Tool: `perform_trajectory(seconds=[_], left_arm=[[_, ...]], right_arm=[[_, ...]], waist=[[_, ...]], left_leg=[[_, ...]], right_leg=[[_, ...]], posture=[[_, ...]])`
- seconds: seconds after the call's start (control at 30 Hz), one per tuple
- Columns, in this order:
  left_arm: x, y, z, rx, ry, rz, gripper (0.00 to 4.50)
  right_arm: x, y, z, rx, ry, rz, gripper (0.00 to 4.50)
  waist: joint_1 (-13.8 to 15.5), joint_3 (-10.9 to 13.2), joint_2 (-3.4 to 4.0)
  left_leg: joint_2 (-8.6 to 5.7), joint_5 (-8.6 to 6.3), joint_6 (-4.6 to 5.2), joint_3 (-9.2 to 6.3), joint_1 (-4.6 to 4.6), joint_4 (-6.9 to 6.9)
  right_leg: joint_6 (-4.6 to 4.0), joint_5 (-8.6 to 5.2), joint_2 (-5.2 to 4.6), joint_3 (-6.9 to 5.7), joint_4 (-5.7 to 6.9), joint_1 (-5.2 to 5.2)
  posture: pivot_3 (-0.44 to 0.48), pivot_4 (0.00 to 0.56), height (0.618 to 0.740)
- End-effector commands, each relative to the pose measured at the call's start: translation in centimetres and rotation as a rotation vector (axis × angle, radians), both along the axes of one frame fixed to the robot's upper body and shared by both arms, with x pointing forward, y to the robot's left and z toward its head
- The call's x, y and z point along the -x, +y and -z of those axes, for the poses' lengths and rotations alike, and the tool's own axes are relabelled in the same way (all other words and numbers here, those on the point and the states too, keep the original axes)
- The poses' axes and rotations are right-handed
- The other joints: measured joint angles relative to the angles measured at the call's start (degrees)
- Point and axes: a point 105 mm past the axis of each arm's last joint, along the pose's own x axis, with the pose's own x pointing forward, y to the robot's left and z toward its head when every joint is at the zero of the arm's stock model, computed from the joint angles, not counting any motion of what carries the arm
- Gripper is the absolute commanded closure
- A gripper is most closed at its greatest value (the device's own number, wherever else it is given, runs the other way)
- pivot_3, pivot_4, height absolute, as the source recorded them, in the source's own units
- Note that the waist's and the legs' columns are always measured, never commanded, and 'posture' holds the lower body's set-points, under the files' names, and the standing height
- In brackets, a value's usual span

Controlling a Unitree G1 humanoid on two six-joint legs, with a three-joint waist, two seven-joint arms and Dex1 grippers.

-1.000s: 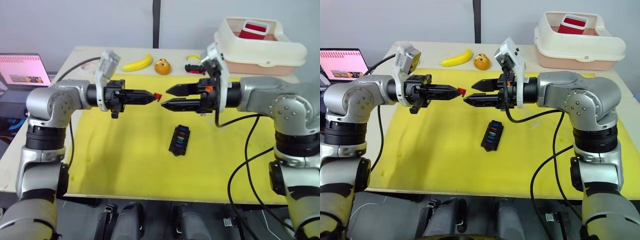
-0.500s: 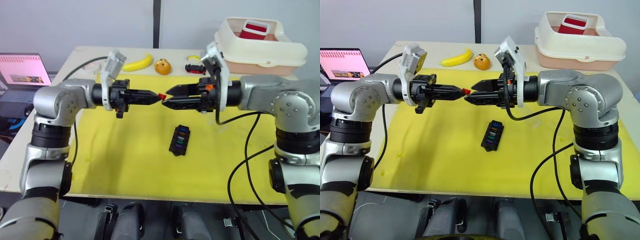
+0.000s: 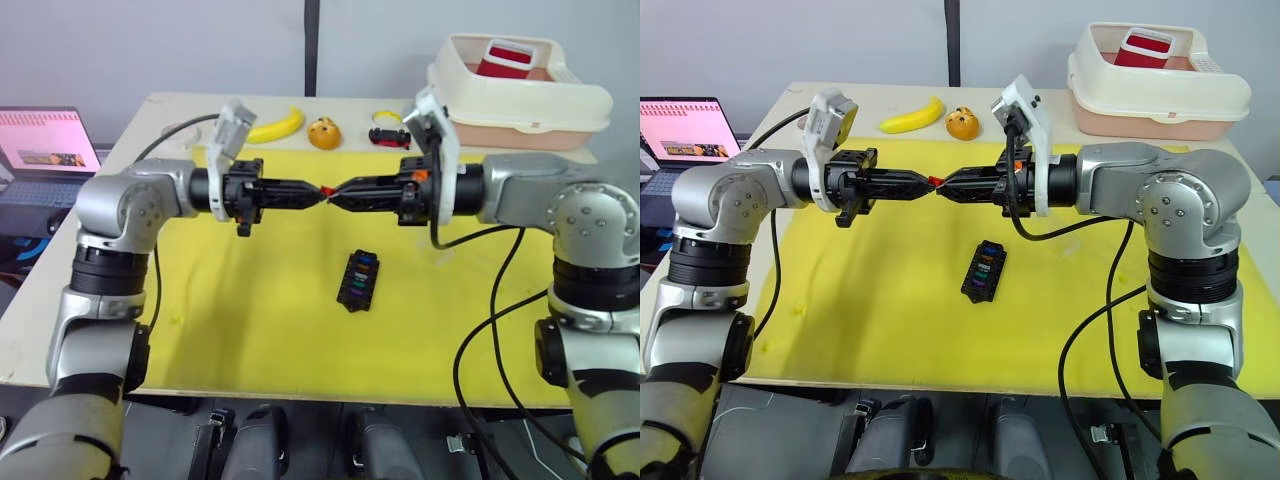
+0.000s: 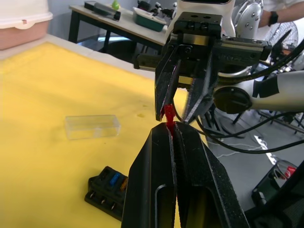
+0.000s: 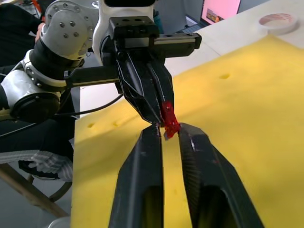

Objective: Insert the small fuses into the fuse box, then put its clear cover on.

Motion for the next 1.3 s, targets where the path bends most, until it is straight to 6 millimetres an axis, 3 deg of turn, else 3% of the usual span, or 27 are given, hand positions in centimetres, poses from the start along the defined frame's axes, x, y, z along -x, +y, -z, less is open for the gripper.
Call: perform_trajectory(seconds=[0.03, 0.9, 1.3], left_arm=[[0.5, -0.3, -0.7, 0.002, -0.044, 0.016, 4.50], [0.6, 0.1, -0.8, -0.034, -0.078, 0.016, 4.50], [0.5, 0.4, -1.2, -0.013, -0.084, 0.005, 4.50]], right_arm=[[0.6, 0.0, -0.9, -0.023, -0.034, -0.019, 3.62], [0.1, 0.2, -2.0, -0.014, -0.016, -0.052, 3.62], [-0.1, -0.1, -1.1, 0.005, -0.009, -0.041, 3.62]], waist=[[0.00, 0.00, 0.00], [-0.02, 0.00, 0.00], [0.01, 0.00, 0.00]], left_leg=[[0.00, 0.00, 0.00, 0.00, 0.00, 0.00], [0.00, 0.00, 0.00, 0.01, 0.00, -0.02], [0.00, 0.00, 0.00, 0.00, -0.01, -0.02]], right_leg=[[0.00, 0.00, 0.00, 0.00, 0.00, 0.00], [0.00, 0.00, 0.01, 0.00, -0.01, -0.01], [0.00, 0.00, 0.00, 0.00, -0.01, -0.01]], posture=[[0.000, 0.150, 0.740], [0.000, 0.150, 0.740], [0.000, 0.150, 0.740]])
